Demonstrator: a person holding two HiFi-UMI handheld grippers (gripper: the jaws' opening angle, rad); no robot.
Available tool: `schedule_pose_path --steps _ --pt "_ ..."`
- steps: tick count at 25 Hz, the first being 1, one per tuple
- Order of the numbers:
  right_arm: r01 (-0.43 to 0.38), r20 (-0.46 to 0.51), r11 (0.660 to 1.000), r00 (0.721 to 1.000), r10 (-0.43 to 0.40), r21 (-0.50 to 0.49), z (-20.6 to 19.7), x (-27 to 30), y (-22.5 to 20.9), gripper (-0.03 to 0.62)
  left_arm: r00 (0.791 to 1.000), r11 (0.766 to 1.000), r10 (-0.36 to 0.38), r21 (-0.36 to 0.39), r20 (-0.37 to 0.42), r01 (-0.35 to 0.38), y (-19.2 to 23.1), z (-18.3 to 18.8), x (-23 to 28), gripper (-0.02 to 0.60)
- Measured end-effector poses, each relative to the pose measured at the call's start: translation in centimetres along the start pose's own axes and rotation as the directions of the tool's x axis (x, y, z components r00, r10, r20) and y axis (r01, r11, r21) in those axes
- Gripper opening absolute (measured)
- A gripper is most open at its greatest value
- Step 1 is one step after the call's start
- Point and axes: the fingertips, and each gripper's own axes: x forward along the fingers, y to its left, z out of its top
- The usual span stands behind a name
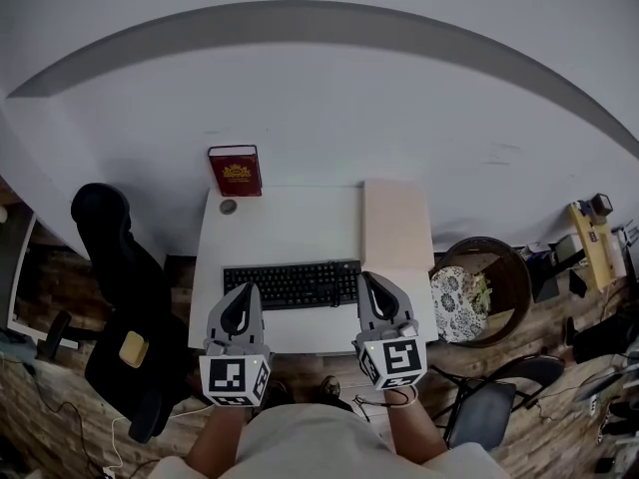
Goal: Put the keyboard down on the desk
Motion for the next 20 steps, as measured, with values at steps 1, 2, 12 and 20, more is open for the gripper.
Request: schedule_pose_path --steps 1,2,12,20 --pt "0.002 0.001 1.0 1.0 -0.002 0.0 0.0 -0.1 0.0 0.002 1.0 1.0 -0.004 0.002 0.002 0.004 -0.1 0.0 0.0 0.011" --pt "0.003 0.001 1.0 1.0 -0.003 0.001 -0.1 -0.2 -0.1 0.002 1.0 1.0 -0.006 0.003 0.003 0.006 -0.3 0.1 -0.1 0.011" --pt "0.004 0.001 1.0 1.0 -0.004 -0.007 0.0 -1.1 -0.2 0.002 1.0 1.0 -0.004 0.015 0.003 0.004 -0.8 0.3 -0.5 0.011" --pt "0.004 -0.004 1.0 1.0 -0.004 -0.016 -0.4 -1.3 -0.5 0.002 1.0 1.0 -0.007 0.017 -0.011 0.007 -1.1 -0.5 -0.3 0.011"
